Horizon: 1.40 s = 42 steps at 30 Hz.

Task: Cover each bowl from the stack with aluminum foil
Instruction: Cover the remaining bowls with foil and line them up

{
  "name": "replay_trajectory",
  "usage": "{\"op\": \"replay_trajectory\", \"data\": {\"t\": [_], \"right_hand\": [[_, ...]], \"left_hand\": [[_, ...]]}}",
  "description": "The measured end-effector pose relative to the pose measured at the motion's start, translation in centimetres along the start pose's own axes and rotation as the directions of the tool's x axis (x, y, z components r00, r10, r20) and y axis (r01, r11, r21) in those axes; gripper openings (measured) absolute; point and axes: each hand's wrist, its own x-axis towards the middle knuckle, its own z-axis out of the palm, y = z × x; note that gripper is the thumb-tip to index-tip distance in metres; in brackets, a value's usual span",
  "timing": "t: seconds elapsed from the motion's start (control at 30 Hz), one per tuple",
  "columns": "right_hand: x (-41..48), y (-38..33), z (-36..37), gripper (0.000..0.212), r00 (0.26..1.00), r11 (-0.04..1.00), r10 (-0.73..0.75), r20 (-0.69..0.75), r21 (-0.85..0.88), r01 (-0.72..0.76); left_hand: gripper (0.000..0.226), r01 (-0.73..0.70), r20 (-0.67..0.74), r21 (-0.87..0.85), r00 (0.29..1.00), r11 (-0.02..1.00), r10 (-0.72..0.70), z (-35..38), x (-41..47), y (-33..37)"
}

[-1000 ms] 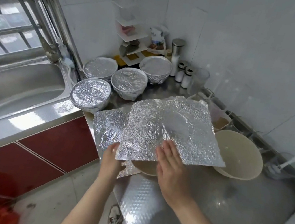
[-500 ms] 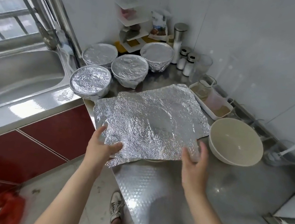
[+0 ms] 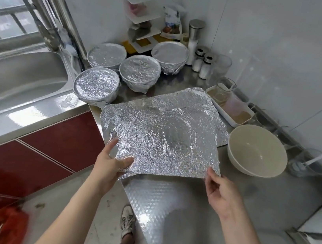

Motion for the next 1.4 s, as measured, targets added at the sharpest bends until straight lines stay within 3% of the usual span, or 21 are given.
{"op": "replay_trajectory", "data": {"t": [0.07, 0.17, 0.3, 0.37, 0.43, 0.47, 0.5, 0.53, 0.57, 0.67, 0.73, 0.87, 1.1, 1.3, 1.4], "right_hand": [[0.2, 0.5, -0.2, 0.012, 1.0, 0.997, 0.027, 0.003, 0.077, -0.027], [0.7, 1.0, -0.4, 0.038, 1.0, 0.991, 0.022, -0.012, 0.133, -0.02], [0.5, 1.2, -0.1, 0.049, 1.0, 0.992, -0.01, -0.016, 0.126, 0.012], [0.5, 1.3, 0.1, 0.051, 1.0, 0.994, -0.021, -0.01, 0.106, 0.022], [0.5, 1.4, 0.3, 0.053, 1.0, 0.996, -0.027, -0.007, 0.082, 0.028], [0.6, 1.5, 0.3, 0.053, 1.0, 0.997, -0.026, -0.013, 0.074, 0.027], [0.6, 1.5, 0.4, 0.052, 1.0, 0.997, -0.026, -0.018, 0.07, 0.027], [0.6, 1.5, 0.4, 0.051, 0.999, 0.997, -0.027, -0.018, 0.067, 0.029], [0.6, 1.6, 0.4, 0.05, 0.999, 0.997, -0.027, -0.024, 0.07, 0.028], [0.4, 1.6, 0.4, 0.038, 0.999, 0.997, -0.013, -0.036, 0.081, 0.016], [-0.4, 1.5, 0.6, 0.014, 0.999, 0.998, 0.008, -0.035, 0.065, -0.006], [-1.3, 1.3, 0.5, 0.022, 0.997, 0.997, 0.026, -0.078, 0.072, -0.02], [-1.3, 0.9, 0.5, 0.012, 0.997, 1.0, 0.019, -0.072, 0.012, -0.019], [-1.2, 0.6, 0.7, 0.014, 0.998, 0.993, -0.067, -0.023, -0.097, 0.064], [-1.0, 0.8, 0.6, 0.017, 0.993, 0.976, -0.117, -0.011, -0.186, 0.112]], "left_hand": [[0.087, 0.005, 0.027, -0.016, 1.0, 1.0, -0.005, -0.2, -0.5, -0.2], [0.091, -0.008, 0.074, -0.035, 0.997, 0.999, 0.01, -0.6, -0.9, -0.8], [0.091, -0.022, 0.102, -0.027, 0.994, 0.999, 0.024, -1.2, -1.0, -1.3], [0.091, -0.048, 0.073, 0.014, 0.996, 0.999, 0.047, -1.2, -1.1, -1.1], [0.088, -0.131, -0.066, 0.149, 0.988, 0.98, 0.142, -1.1, -1.4, -0.5], [0.081, -0.23, -0.149, 0.331, 0.945, 0.915, 0.291, -0.8, -1.6, -0.1], [0.072, -0.338, -0.149, 0.534, 0.865, 0.775, 0.48, -0.3, -1.9, 0.3], [0.06, -0.446, -0.043, 0.676, 0.771, 0.586, 0.636, 0.4, -2.2, 0.6], [0.049, -0.543, 0.13, 0.737, 0.698, 0.403, 0.704, 1.6, -2.5, 0.8], [0.039, -0.722, 0.621, 0.691, 0.598, 0.005, 0.507, 5.6, -2.8, -0.6], [0.049, -0.734, 0.722, 0.665, 0.583, -0.14, 0.373, 6.8, -2.2, -2.0], [0.053, -0.74, 0.743, 0.653, 0.584, -0.162, 0.327, 6.0, -0.7, -3.8], [0.04, -0.754, 0.711, 0.646, 0.537, -0.119, 0.454, 4.9, -1.2, -4.8], [0.029, -0.797, 0.679, 0.59, 0.4, -0.133, 0.615, 4.4, -1.3, -4.3], [0.03, -0.798, 0.675, 0.588, 0.394, -0.133, 0.624, 4.3, -1.2, -4.1]]}}
